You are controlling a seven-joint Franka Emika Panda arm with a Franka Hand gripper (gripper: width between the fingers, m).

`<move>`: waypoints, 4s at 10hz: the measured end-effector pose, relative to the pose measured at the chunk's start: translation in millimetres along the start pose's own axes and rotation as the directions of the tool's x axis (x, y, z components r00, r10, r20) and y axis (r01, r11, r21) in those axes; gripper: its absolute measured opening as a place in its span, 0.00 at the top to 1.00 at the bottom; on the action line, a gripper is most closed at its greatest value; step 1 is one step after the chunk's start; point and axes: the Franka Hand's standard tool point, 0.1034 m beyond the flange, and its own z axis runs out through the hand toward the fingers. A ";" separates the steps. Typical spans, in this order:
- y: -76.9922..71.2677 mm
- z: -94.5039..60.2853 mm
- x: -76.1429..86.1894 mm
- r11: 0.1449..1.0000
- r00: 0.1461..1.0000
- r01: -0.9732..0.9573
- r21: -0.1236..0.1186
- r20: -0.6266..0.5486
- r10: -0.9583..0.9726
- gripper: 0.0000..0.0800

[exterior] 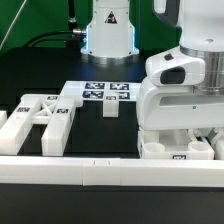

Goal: Assemble chair

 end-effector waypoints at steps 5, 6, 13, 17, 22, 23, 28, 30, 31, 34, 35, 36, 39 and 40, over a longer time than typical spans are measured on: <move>12.4 -22.1 7.6 1.000 1.000 0.002 -0.007 0.001 -0.002 0.56; 13.2 -29.7 10.7 1.000 1.000 0.009 -0.004 -0.010 -0.009 0.56; 34.2 -65.3 -53.0 0.999 0.998 0.040 -0.016 -0.038 -0.040 0.19; 34.4 -59.7 -56.6 1.000 0.999 0.017 -0.018 -0.032 -0.018 0.19; 63.2 -30.8 -133.2 0.999 0.998 0.027 -0.041 -0.050 -0.029 0.19; 61.0 -31.6 -131.6 0.999 0.999 0.030 -0.041 -0.044 -0.031 0.19; 81.9 -26.4 -140.4 0.998 0.982 0.043 -0.049 0.188 -0.033 0.19; 92.7 -28.5 -139.9 0.998 0.944 0.055 -0.042 0.327 -0.038 0.19; 91.8 -27.2 -137.7 0.998 0.932 0.055 -0.041 0.360 -0.037 0.19; 88.1 -27.8 -142.4 0.998 0.833 0.036 -0.042 0.554 -0.007 0.19; 87.1 -27.4 -137.7 0.998 0.782 0.025 -0.049 0.623 0.011 0.19; 86.7 -26.1 -128.9 0.997 0.747 -0.001 -0.073 0.663 0.049 0.19; 82.1 -27.0 -120.4 0.994 0.578 -0.037 -0.100 0.810 0.103 0.19; 81.5 -23.6 -116.0 0.994 0.586 -0.036 -0.099 0.804 0.102 0.19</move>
Offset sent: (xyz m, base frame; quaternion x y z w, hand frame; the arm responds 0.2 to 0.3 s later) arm 0.0074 -0.0056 0.0260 0.0133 -0.0251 0.0004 0.9996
